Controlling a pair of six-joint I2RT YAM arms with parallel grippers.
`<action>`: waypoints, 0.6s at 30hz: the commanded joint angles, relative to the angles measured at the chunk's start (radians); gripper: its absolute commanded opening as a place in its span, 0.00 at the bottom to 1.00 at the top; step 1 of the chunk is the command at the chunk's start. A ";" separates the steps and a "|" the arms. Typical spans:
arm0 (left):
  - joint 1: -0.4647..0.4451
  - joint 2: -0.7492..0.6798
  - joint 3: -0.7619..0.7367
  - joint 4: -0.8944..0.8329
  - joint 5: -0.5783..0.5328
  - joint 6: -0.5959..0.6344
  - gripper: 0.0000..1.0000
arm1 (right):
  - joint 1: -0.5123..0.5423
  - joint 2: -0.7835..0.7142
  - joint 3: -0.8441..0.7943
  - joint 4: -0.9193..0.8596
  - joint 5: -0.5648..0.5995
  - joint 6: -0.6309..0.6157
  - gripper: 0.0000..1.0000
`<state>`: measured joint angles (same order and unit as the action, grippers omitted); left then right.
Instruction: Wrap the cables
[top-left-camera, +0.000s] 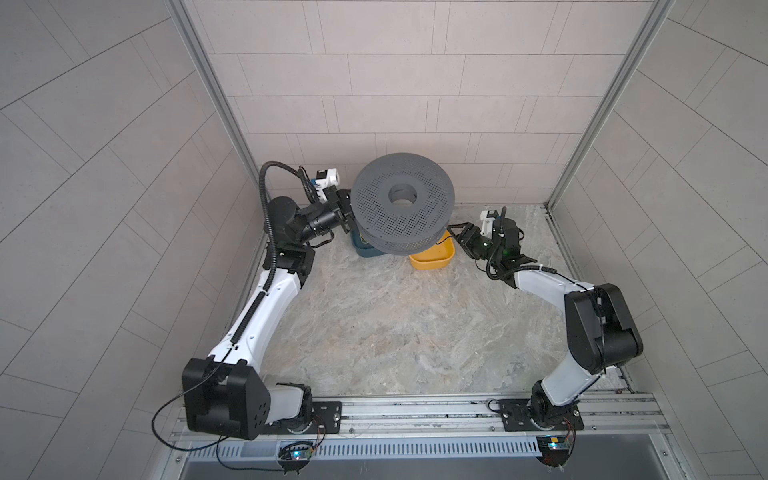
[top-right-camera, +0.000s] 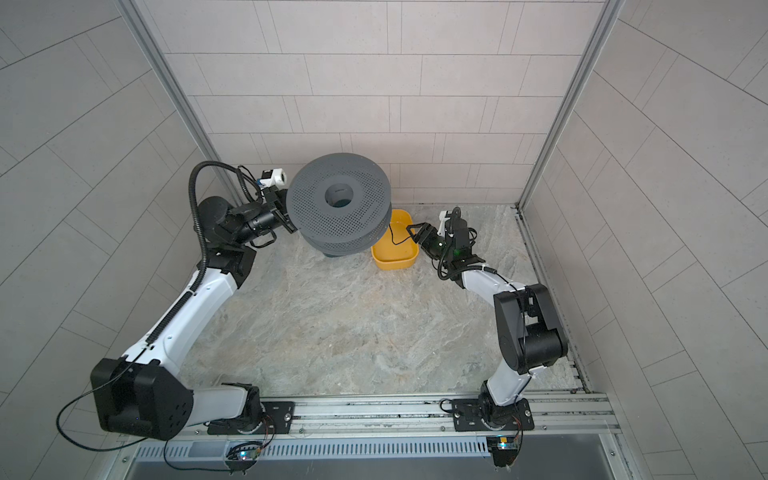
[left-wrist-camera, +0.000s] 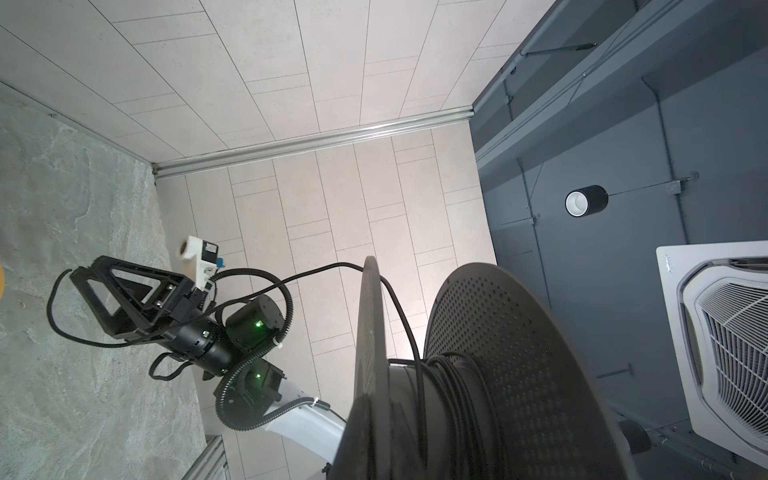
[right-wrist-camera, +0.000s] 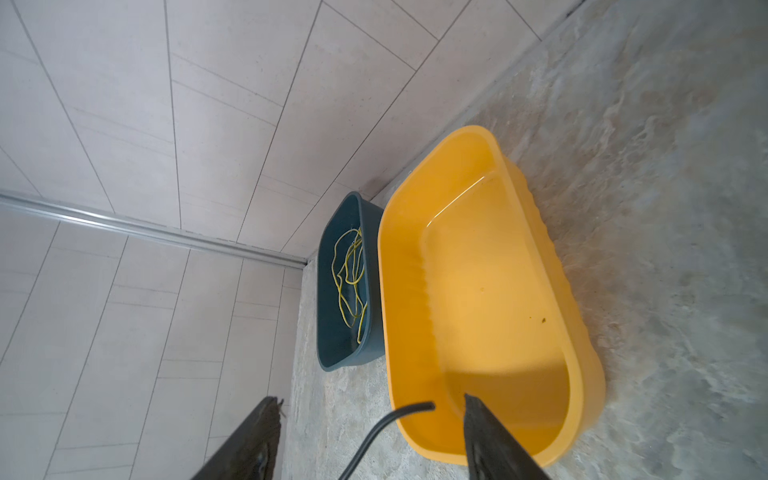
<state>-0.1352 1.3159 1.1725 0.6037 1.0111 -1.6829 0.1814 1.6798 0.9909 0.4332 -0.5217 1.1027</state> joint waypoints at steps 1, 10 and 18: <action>0.008 -0.040 0.046 0.103 0.000 -0.031 0.00 | -0.010 0.030 0.018 0.077 -0.026 0.125 0.67; 0.008 -0.044 0.044 0.105 -0.002 -0.036 0.00 | -0.012 0.109 -0.008 0.262 -0.058 0.258 0.60; 0.008 -0.040 0.048 0.107 -0.006 -0.036 0.00 | -0.005 0.113 -0.004 0.279 -0.069 0.292 0.54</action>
<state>-0.1349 1.3155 1.1725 0.6170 1.0107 -1.6943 0.1719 1.7878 0.9871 0.6556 -0.5781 1.3407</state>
